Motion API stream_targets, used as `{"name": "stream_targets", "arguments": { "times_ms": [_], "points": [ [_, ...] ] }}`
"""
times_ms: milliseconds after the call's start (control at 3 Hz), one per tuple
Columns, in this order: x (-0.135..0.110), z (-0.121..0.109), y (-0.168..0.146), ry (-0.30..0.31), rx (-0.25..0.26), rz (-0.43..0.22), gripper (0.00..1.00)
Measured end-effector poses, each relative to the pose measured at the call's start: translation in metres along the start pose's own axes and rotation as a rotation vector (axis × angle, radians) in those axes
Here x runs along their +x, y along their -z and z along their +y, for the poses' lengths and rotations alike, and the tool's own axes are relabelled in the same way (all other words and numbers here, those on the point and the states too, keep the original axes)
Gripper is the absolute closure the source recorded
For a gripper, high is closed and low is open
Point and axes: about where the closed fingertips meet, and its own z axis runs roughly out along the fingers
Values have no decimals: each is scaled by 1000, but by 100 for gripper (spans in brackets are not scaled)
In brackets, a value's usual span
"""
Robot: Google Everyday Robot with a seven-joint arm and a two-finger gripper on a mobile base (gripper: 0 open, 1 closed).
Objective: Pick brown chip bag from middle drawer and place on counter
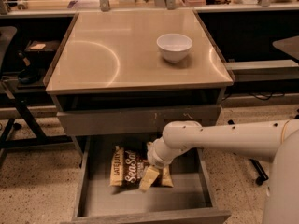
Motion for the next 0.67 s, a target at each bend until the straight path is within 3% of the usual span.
{"name": "stream_targets", "arguments": {
  "times_ms": [667],
  "points": [
    [3,-20,-51,35,11,-30,0]
  ]
}}
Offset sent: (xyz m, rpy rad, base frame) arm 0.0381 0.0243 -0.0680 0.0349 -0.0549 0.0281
